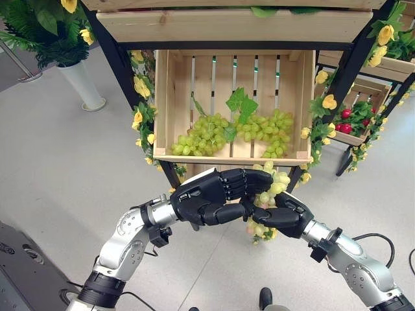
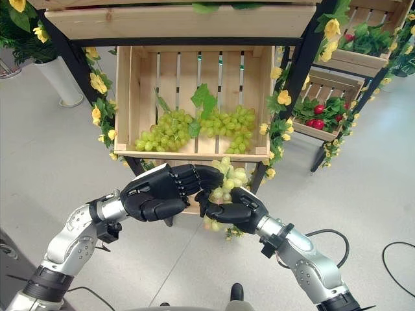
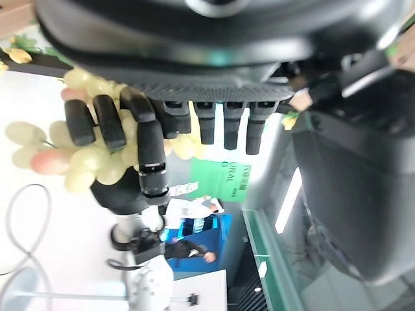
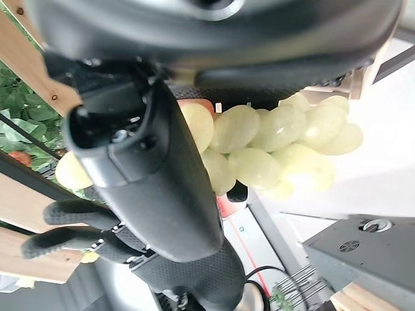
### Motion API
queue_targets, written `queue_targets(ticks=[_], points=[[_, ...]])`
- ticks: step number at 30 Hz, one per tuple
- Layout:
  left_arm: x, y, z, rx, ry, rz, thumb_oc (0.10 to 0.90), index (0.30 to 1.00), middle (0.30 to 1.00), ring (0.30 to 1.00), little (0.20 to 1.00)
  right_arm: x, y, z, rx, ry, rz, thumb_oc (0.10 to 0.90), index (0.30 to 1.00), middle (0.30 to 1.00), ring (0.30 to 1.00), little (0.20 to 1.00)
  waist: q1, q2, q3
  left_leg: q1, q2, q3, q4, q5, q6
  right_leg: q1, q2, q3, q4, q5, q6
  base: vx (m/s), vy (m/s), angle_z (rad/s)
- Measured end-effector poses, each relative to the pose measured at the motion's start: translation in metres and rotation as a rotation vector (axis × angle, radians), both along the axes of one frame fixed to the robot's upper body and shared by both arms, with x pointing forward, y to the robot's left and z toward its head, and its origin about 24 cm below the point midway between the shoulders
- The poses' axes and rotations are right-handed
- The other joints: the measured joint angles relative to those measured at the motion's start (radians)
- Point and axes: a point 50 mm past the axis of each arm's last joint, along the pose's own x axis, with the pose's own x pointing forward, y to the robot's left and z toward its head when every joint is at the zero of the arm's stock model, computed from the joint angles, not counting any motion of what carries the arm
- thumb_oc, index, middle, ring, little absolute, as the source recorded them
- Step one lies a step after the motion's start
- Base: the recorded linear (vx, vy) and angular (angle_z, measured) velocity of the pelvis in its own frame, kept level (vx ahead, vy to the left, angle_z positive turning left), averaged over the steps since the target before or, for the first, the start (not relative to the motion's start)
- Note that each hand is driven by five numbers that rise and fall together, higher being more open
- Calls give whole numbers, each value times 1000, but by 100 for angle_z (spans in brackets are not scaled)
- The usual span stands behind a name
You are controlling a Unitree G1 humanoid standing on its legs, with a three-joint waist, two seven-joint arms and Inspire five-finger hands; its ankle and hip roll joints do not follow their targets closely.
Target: Pick up the fruits from the basket on one side to the basket on the other side
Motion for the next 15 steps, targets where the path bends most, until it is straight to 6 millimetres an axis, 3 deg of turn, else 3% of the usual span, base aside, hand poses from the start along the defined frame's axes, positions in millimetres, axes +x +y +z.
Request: queue_targets(ticks=[5, 8, 15], points=[[-10, 10, 8, -148, -4, 40, 800, 900, 900, 900, 900, 0, 13, 12, 130, -42, -1, 400, 300, 300, 300, 300, 5, -3, -2, 1, 0, -4, 5, 0, 0, 3, 0, -4, 0, 0, 0, 7, -8, 2], [-11, 6, 9, -238, 6, 57, 800, 900, 900, 900, 900, 4, 11, 17, 184, -73, -53, 400, 300, 300, 300, 300, 24, -15, -8, 2, 0, -14, 5, 1, -2, 10, -2, -17, 0, -1, 0, 16, -26, 10], [-16, 17, 8, -243, -3, 96, 800, 900, 900, 900, 900, 5, 11, 18, 201, -76, -72, 400, 300, 300, 300, 300, 33, -47, -20, -4, 0, -28, -1, 0, 2, 13, -5, -28, -4, -3, 0, 0, -6, 5]])
